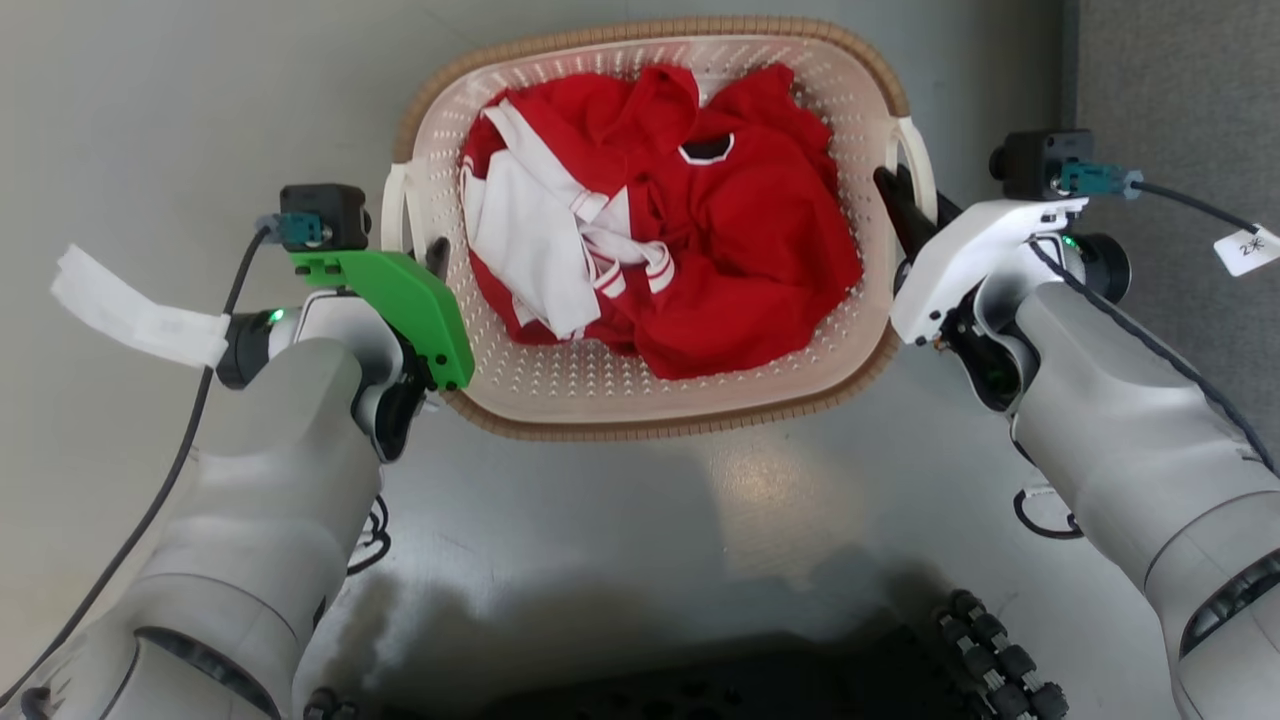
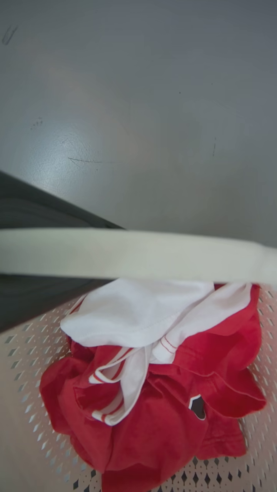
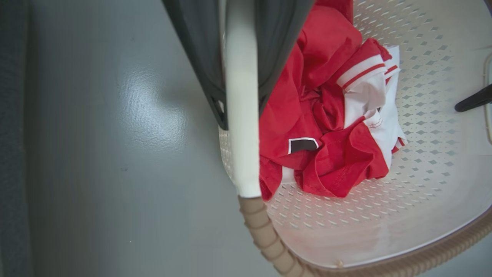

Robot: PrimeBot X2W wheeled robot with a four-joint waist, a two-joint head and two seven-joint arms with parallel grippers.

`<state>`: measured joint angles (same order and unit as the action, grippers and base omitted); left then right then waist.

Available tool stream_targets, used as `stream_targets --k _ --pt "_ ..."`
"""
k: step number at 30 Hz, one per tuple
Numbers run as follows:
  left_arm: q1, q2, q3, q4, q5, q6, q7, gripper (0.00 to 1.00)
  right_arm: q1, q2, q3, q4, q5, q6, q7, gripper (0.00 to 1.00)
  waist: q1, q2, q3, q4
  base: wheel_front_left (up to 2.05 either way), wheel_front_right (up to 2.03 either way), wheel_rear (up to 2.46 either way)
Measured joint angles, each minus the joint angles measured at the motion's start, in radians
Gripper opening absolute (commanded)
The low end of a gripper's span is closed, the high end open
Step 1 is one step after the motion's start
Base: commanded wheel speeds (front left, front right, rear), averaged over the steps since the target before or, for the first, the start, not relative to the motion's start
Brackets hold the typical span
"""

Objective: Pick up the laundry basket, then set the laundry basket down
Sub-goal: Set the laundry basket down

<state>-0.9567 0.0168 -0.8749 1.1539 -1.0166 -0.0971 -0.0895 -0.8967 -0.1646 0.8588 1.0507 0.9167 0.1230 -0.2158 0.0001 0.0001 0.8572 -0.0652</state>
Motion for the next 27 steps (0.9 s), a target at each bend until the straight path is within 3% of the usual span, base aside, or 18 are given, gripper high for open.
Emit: stream_targets --k 22,23,24,25,26,27 --pt "-0.044 0.0 -0.017 0.024 0.004 0.0 -0.036 0.0 -0.033 0.011 0.007 0.02 0.016 0.0 -0.022 0.0 -0.0001 0.0 0.08 -0.001 0.0 0.0 0.0" --pt "-0.044 0.0 -0.018 0.025 0.004 0.0 -0.036 0.06 -0.033 0.012 0.007 0.022 0.018 0.0 -0.023 0.07 -0.0001 0.0 0.08 -0.001 0.0 0.0 0.0" --pt "-0.045 0.0 -0.018 0.025 0.004 0.0 -0.036 0.26 -0.033 0.013 0.006 0.025 0.021 0.0 -0.023 0.21 -0.0001 0.0 0.081 -0.001 0.0 0.0 0.0" --pt "-0.047 0.0 -0.018 0.026 0.004 0.0 -0.036 0.91 -0.034 0.014 0.006 0.027 0.022 0.0 -0.023 0.87 -0.0001 0.0 0.081 -0.002 0.0 0.0 0.0" --pt "-0.048 0.0 -0.019 0.028 0.004 0.0 -0.039 1.0 -0.034 0.016 0.005 0.028 0.026 0.0 -0.023 1.0 -0.0001 0.0 0.081 -0.002 0.0 0.0 0.0" --pt "-0.048 0.001 -0.02 0.03 0.004 0.0 -0.039 1.0 -0.035 0.017 0.004 0.03 0.027 0.001 -0.023 1.0 -0.0001 0.0 0.082 -0.003 0.0 0.0 0.0"
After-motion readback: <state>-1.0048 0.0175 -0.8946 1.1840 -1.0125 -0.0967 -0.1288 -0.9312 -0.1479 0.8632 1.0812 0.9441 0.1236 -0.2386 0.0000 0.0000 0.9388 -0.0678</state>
